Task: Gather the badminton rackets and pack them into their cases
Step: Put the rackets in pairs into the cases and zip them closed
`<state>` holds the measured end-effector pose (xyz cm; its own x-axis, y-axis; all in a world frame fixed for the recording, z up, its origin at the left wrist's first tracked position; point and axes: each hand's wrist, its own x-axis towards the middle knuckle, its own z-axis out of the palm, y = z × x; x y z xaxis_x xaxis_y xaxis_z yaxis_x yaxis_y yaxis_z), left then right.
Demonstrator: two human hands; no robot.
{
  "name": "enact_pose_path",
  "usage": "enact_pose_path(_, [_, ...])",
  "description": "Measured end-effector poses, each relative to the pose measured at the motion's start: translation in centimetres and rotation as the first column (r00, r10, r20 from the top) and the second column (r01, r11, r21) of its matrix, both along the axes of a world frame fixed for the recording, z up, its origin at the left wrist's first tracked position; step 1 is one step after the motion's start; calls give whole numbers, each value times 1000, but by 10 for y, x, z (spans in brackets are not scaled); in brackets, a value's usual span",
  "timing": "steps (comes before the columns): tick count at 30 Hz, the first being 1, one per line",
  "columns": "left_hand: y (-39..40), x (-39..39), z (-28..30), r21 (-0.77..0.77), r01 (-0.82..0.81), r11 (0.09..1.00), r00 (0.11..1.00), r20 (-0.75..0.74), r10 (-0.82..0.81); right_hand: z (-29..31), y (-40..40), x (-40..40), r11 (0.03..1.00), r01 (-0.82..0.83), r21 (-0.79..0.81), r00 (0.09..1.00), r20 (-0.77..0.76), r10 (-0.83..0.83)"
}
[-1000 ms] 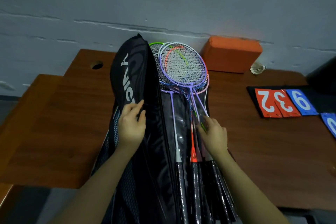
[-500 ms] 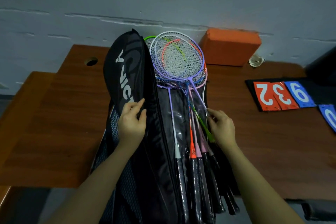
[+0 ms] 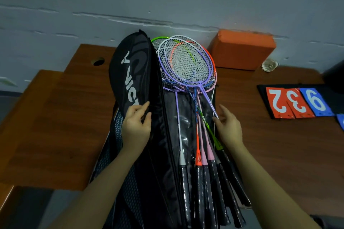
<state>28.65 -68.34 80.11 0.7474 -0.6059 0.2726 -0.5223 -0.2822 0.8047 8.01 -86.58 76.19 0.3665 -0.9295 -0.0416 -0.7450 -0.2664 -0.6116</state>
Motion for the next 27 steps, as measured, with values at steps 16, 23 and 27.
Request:
enact_pose_path(16, [0,-2,4,31,-5,1000,1000,-10,5,20,8,3,907,-225,356,910,410,65])
enact_pose_path(23, [12,2,11,25,-11,1000,1000,-3,11,33,26,5,890,-266,371,860,509,45])
enact_pose_path(27, [15,6,23,38,-29,999,998,-46,31,35,38,6,894,-213,393,853,521,-26])
